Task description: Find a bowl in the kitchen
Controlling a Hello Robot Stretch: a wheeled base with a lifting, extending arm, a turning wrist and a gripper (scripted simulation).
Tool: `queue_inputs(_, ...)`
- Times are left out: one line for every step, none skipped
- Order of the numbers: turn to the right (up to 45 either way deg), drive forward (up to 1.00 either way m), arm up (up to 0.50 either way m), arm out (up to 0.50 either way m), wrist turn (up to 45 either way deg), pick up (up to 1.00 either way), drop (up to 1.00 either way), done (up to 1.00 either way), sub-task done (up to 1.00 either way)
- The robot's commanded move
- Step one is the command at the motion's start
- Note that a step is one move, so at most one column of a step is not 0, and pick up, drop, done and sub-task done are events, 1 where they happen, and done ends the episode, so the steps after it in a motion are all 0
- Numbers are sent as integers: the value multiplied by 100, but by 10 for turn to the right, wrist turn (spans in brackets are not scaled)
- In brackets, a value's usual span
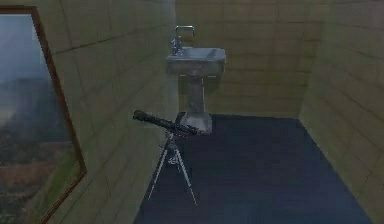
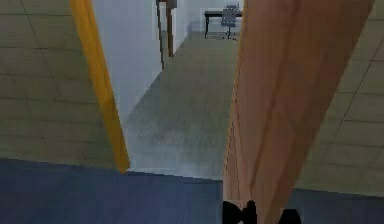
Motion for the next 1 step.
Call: queue_inputs(450, 0, 0, 0, 0, 0, 0, 0, 0)
